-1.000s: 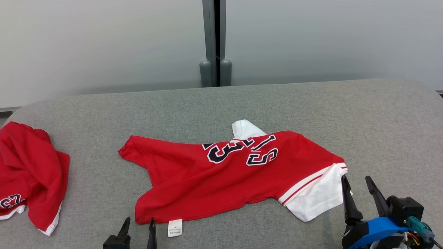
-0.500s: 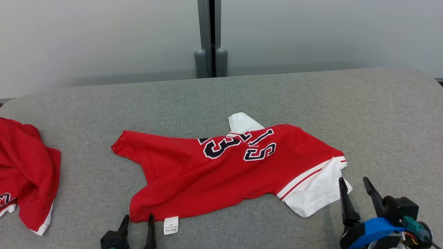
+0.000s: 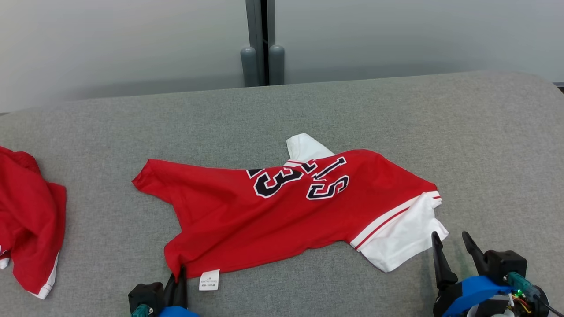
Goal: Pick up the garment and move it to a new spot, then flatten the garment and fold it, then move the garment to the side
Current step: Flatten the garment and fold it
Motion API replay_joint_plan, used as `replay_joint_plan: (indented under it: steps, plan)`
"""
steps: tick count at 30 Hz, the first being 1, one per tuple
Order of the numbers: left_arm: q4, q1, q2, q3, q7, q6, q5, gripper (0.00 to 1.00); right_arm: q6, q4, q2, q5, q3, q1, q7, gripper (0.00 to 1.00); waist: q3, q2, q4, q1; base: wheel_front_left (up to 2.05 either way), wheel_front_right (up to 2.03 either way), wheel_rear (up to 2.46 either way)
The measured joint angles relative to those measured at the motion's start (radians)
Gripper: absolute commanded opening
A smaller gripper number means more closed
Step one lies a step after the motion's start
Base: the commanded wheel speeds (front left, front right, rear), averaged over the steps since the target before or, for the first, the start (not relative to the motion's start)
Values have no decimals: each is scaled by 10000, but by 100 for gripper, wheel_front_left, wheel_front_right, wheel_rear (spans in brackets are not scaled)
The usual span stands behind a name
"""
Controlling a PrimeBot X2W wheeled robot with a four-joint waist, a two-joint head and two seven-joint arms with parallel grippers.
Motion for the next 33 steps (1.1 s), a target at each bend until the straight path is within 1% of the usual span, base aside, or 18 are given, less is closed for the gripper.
replay_joint_plan:
  steps: [6, 11, 12, 13, 14, 15, 18, 21, 25, 29, 31, 33]
  plan:
    - [94, -277, 2, -268, -61, -27, -59, 0, 0, 757, -2, -113, -236, -583, 0, 100, 284, 0, 110, 0, 0, 0, 0]
    - [136, -445, 2, -330, -65, -63, 71, 0, 0, 1960, 0, -564, -529, -1077, -42, 100, 465, 0, 286, 0, 0, 0, 0]
    - [138, -474, 2, -324, -65, -71, 94, 0, 2, 2228, -4, -608, -593, -1232, -46, 80, 492, -1, 319, -1, 0, 0, 0]
    - [136, -492, -2, -322, -65, -73, 109, 0, 2, 2429, -8, -617, -612, -1386, -59, 35, 512, -2, 346, -1, 0, 0, 0]
    - [125, -495, -2, -320, -65, -73, 123, 0, 0, 2594, -17, -656, -612, -1510, -81, 35, 530, -2, 367, -1, 0, 0, 0]
    - [111, -497, -4, -314, -65, -71, 138, 0, 0, 2717, -23, -679, -606, -1606, -105, 0, 542, -2, 382, -1, 0, 0, 0]
    - [25, -497, -4, -303, -59, -69, 150, 0, -2, 2780, -54, -510, -466, -1769, -104, 0, 543, -2, 386, 0, 0, 0, 0]
    - [-525, -481, -12, -192, 27, -90, 146, 0, -2, 2132, -10, -67, -280, -1712, -15, 0, 469, 2, 375, 3, 0, 0, 0]
    - [-1498, -464, -8, 40, 40, -163, 290, 0, 0, 468, 10, 568, -52, -1611, 2, 0, 227, 2, 374, 2, 0, 0, 0]
    - [-2650, -582, 96, 347, 40, -353, 514, 0, 0, -1187, -2, 1097, 105, -1552, -2, 0, -140, 2, 371, 2, 0, 0, 0]
    - [-3313, -789, 219, 483, 40, -462, 617, 0, 0, -1927, -10, 1476, 196, -1608, -2, 0, -356, 2, 369, 1, 0, 0, 0]
    - [-4040, -1058, 397, 652, 42, -587, 654, 0, 0, -2648, -151, 1799, 303, -1764, 0, 0, -567, 2, 363, 1, 0, 0, 0]
